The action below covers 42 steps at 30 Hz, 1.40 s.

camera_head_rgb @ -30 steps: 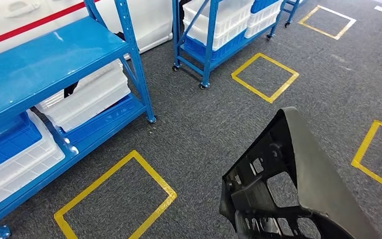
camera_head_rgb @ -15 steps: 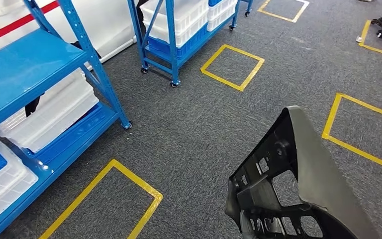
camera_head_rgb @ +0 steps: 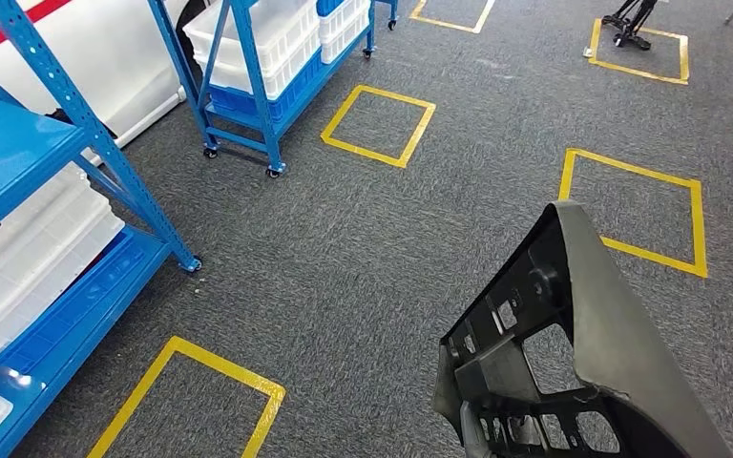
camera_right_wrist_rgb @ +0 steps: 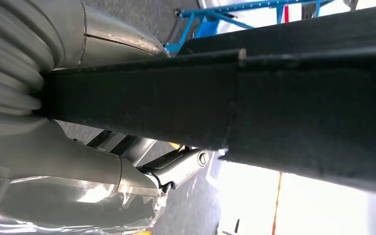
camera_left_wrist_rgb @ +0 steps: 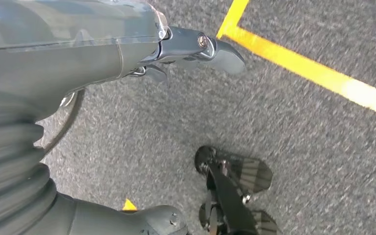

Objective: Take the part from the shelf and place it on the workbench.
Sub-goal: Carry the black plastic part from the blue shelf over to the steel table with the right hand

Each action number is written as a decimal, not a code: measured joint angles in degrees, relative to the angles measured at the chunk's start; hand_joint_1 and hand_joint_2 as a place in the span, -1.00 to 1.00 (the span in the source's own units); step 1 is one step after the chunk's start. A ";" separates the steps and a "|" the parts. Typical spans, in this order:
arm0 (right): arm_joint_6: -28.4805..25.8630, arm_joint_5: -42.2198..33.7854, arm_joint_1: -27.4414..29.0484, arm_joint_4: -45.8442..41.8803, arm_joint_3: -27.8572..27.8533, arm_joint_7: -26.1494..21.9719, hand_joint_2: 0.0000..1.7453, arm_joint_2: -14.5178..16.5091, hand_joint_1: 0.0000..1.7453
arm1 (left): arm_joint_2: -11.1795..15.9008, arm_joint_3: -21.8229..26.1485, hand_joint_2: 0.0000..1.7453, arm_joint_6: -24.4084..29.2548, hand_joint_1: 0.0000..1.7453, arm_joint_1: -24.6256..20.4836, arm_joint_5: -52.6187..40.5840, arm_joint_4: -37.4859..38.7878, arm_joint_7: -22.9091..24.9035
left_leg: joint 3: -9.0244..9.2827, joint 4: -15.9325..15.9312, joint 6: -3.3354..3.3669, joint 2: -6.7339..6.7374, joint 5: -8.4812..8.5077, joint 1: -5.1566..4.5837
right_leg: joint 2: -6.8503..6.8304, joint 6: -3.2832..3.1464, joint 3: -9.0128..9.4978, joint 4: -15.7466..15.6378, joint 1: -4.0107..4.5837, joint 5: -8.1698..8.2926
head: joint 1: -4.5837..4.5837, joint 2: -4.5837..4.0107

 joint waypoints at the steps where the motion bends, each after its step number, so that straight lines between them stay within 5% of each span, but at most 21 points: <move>1: -0.03 0.01 -0.02 -0.01 -0.02 0.00 1.00 -0.02 1.00 | 0.01 0.00 1.00 0.02 -1.00 0.02 -0.10 0.00 0.01 | 0.07 -0.32 0.37 0.85 0.25 0.06 | -1.57 0.19 -0.89 1.85 0.09 -1.25 | 0.12 0.01; 4: -0.16 0.04 -0.09 0.01 -0.05 0.00 1.00 -0.08 1.00 | 0.11 0.00 1.00 0.03 -1.00 0.21 -0.43 0.00 0.04 | -0.08 -0.44 0.77 3.43 0.37 -0.20 | -5.44 0.65 -5.72 12.12 -0.21 -6.57 | 0.37 -0.01; 6: -0.52 0.15 -0.08 0.05 -0.05 0.00 1.00 -0.11 1.00 | 0.18 0.00 1.00 -0.11 -1.00 0.21 -0.55 0.00 0.05 | -0.13 -0.43 0.69 5.14 0.29 -0.28 | -6.03 0.89 -6.70 14.50 -0.52 -6.53 | 0.37 -0.01; 10: -1.71 0.39 -0.26 0.09 0.14 0.00 1.00 -0.17 1.00 | 0.20 0.05 1.00 -0.84 -1.00 0.00 -0.93 0.00 -0.04 | 0.34 -0.35 -0.11 7.60 -0.21 -0.48 | -9.41 0.47 0.98 0.92 -0.28 -0.86 | 0.36 0.00; 12: -2.32 0.50 -0.52 0.15 0.53 0.00 1.00 -0.32 1.00 | 0.25 0.20 1.00 -1.21 -1.00 -0.09 -0.97 0.00 -0.07 | 0.53 -0.33 -0.71 8.58 -0.45 -0.64 | -10.02 -0.08 1.99 -1.43 0.29 -0.77 | 0.29 -0.01; 14: -3.14 0.61 -0.71 0.34 1.01 0.00 1.00 -0.57 1.00 | 0.32 0.33 1.00 -1.44 -1.00 -0.34 -1.05 -0.01 -0.11 | 0.81 -0.26 -1.26 9.25 -0.73 -0.51 | -8.77 -0.71 1.87 -1.73 0.31 -0.48 | 0.27 -0.01; 16: -3.97 0.72 -1.04 0.56 1.58 0.00 1.00 -0.81 1.00 | 0.44 0.40 1.00 -1.61 -1.00 -0.44 -1.22 -0.01 -0.28 | 0.05 2.12 -1.68 7.31 -2.69 -0.26 | -7.64 -1.48 2.03 -2.32 0.01 -0.08 | 0.05 -0.01; 19: -4.72 0.85 -1.59 0.83 2.30 0.00 1.00 -1.19 1.00 | 0.55 0.61 1.00 -1.98 -1.00 -0.17 -1.56 0.00 -0.54 | -4.67 12.73 -2.00 3.58 -8.11 -0.07 | -5.84 -2.09 2.01 -2.46 -0.05 0.16 | -0.30 -0.01; 21: -4.98 0.89 -1.70 0.98 2.58 0.00 1.00 -1.40 1.00 | 0.57 0.74 1.00 -2.13 -1.00 0.03 -1.66 0.00 -0.62 | -6.56 16.37 -2.11 3.10 -8.38 -0.06 | -4.28 -2.11 1.96 -2.27 0.04 0.16 | -0.28 -0.01; 23: -5.05 0.90 -1.76 1.07 2.79 0.00 1.00 -1.56 1.00 | 0.66 0.76 1.00 -2.18 -1.00 0.05 -1.80 0.00 -0.79 | -4.52 11.23 -2.06 2.45 -4.40 0.05 | -2.63 -1.93 1.95 -1.84 -0.01 0.04 | -0.28 -0.01; 25: -5.17 0.97 -1.84 1.08 2.98 0.00 1.00 -1.69 1.00 | 0.77 0.78 1.00 -2.25 -1.00 0.02 -2.04 0.00 -1.04 | -1.59 3.99 -1.93 -0.58 -1.29 0.38 | -1.17 -1.47 1.58 -1.11 -0.03 -0.17 | -0.30 -0.01; 27: -5.41 1.14 -1.91 1.08 3.14 0.00 1.00 -1.82 1.00 | 0.81 0.79 1.00 -2.33 -1.00 0.05 -2.28 0.00 -1.20 | -0.72 1.39 -1.66 -2.64 -0.90 0.50 | 0.08 -0.78 0.90 -0.63 -0.03 -0.09 | -0.32 -0.01; 29: -5.76 1.25 -1.88 1.07 3.22 0.00 1.00 -1.96 1.00 | 0.80 0.78 1.00 -2.41 -1.00 0.01 -2.61 0.00 -1.34 | -0.65 1.13 -1.02 -1.48 -0.62 0.32 | 1.24 -0.04 0.43 -0.67 -0.21 0.24 | -0.33 -0.01; 32: -5.97 1.24 -1.70 0.86 3.19 0.00 1.00 -2.04 1.00 | 0.83 0.76 1.00 -2.44 -1.00 -0.03 -3.15 0.00 -1.64 | -0.46 0.41 0.14 0.86 -0.06 0.32 | -2.22 0.63 -1.33 2.78 -0.18 -2.12 | 0.00 -0.01; 34: -5.84 1.24 -1.60 0.76 3.15 0.00 1.00 -2.07 1.00 | 0.85 0.76 1.00 -2.52 -1.00 0.12 -3.42 0.00 -1.73 | -0.53 0.33 0.44 2.55 -0.05 0.10 | -5.11 0.97 -4.59 9.74 -0.13 -5.84 | 0.26 0.00; 36: -5.71 1.24 -1.31 0.70 3.09 0.00 1.00 -2.08 1.00 | 0.86 0.76 1.00 -2.67 -1.00 0.26 -3.69 0.00 -1.74 | -0.56 0.35 0.51 4.35 -0.17 -0.04 | -5.83 1.18 -6.79 14.53 -0.28 -7.26 | 0.26 0.00; 38: -5.51 1.24 -0.81 0.46 2.98 0.00 1.00 -2.08 1.00 | 0.85 0.73 1.00 -2.83 -1.00 0.17 -3.95 0.00 -1.81 | -0.36 0.35 0.40 5.85 -0.36 -0.08 | -6.47 1.10 -4.75 11.21 -0.37 -4.72 | 0.27 0.01; 40: -5.20 1.23 -0.41 -0.01 2.84 0.00 1.00 -2.05 1.00 | 0.79 0.67 1.00 -2.92 -1.00 0.07 -4.09 0.00 -1.92 | 0.02 0.39 0.03 7.01 -0.70 -0.20 | -8.62 0.69 -0.29 3.25 -0.04 -1.75 | 0.26 0.01; 42: -4.99 1.22 -0.20 -0.43 2.74 0.00 1.00 -1.98 1.00 | 0.73 0.61 1.00 -2.93 -1.00 0.00 -4.16 0.00 -1.99 | 0.33 0.39 -0.52 7.98 -1.01 -0.36 | -9.93 0.13 1.83 -0.90 0.51 -1.01 | 0.20 0.00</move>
